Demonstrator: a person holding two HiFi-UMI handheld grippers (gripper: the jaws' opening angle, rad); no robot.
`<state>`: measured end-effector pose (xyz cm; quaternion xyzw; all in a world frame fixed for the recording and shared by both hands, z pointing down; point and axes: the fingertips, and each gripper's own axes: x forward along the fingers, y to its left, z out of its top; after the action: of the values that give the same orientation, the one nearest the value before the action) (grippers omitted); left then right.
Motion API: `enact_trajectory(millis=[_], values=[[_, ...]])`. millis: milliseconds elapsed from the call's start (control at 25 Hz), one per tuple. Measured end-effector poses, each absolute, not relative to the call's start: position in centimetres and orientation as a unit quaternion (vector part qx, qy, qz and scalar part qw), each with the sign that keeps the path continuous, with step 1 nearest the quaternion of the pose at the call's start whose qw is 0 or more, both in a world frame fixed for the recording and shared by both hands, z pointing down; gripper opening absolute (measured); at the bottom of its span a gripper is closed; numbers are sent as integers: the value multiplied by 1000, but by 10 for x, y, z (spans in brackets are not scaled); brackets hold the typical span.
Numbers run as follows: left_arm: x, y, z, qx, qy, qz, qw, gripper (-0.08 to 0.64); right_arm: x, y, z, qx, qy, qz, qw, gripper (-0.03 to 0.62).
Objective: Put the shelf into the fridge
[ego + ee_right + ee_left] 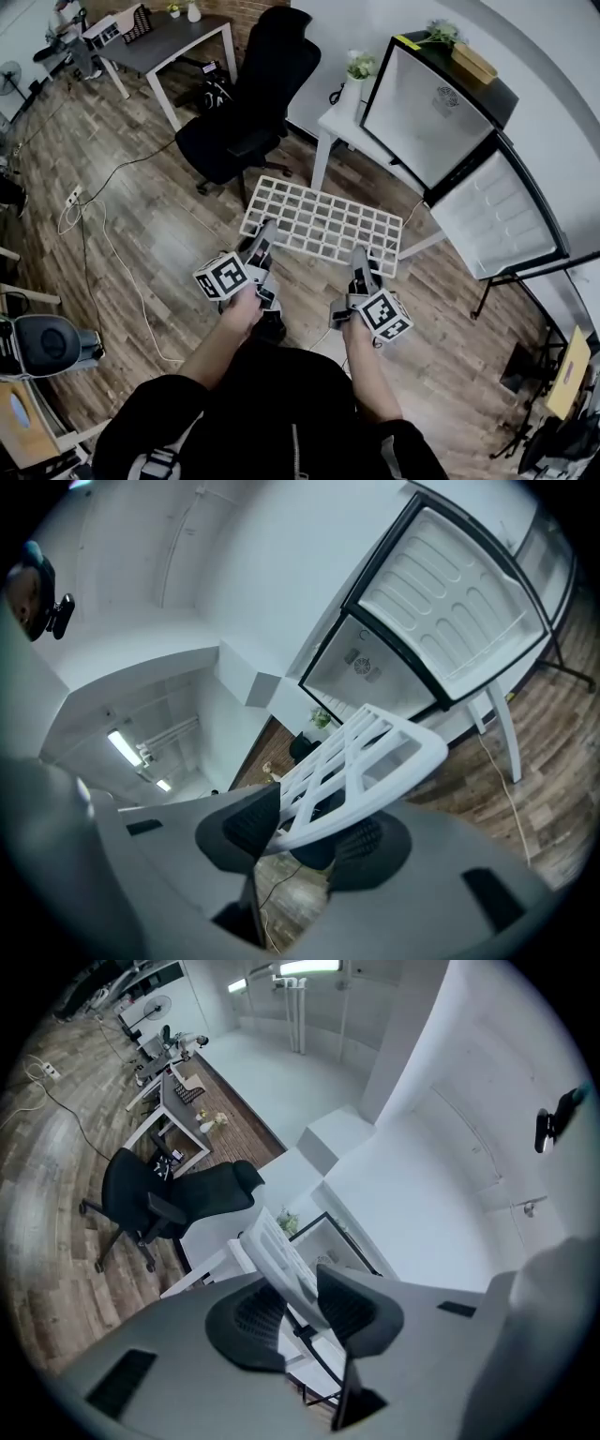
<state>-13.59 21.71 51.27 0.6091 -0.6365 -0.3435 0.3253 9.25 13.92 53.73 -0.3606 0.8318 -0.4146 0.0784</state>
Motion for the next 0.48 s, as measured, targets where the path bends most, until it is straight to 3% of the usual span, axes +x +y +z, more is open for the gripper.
enact_trajectory(millis=[200,480], values=[[-190,155,509,630,-621,-328,332,104,46,93,537,-387,816,-419,94,158],[-203,118,514,649,-593,-323,350,104,35,69,526,-421,808,-398,107,158]])
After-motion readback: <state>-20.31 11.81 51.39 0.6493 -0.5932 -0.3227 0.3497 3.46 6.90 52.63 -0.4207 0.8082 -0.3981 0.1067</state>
